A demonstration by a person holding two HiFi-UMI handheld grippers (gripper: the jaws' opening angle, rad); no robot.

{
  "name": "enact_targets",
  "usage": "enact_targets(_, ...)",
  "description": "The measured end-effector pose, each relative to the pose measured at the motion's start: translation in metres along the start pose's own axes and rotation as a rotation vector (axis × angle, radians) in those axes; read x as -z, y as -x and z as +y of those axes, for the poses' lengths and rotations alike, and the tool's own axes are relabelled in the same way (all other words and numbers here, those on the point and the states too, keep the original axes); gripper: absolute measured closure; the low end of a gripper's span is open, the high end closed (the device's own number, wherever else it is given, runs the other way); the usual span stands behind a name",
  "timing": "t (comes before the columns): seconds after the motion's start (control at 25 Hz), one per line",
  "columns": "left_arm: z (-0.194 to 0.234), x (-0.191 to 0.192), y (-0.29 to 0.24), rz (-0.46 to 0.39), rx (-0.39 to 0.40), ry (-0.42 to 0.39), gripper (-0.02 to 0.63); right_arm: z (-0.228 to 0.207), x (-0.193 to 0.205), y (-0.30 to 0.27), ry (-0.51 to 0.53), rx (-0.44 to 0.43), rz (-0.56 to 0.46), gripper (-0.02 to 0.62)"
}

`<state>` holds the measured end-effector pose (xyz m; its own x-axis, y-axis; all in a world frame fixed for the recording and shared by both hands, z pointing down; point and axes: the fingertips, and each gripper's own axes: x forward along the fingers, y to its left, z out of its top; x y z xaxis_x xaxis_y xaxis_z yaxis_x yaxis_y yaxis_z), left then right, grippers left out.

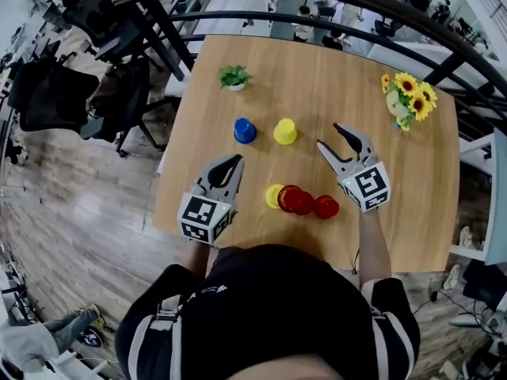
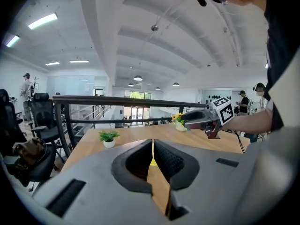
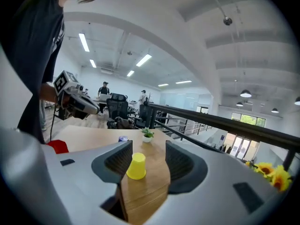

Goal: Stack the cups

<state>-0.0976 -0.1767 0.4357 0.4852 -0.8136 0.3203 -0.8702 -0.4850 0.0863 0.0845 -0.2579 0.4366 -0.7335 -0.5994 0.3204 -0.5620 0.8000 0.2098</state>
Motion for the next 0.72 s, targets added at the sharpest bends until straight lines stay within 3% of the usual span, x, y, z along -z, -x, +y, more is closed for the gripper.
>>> enact_targets(0.16,0.005,0.008,-0.011,0.040,-0.025,0.024,0.589,0.010,0.018,-0.035,0.018,-0.124,0.012,0.374)
enact_targets(0.4,0.000,0.009,-0.030,0.043,0.000,0.013,0.589,0.028,0.035,-0.067,0.000,-0.262,-0.006,0.373)
enact_targets(0.72,0.003,0.020,-0.040,0.095,-0.008,0.016,0.589,0.048,0.046,-0.097,-0.011,-0.357,-0.033,0.339)
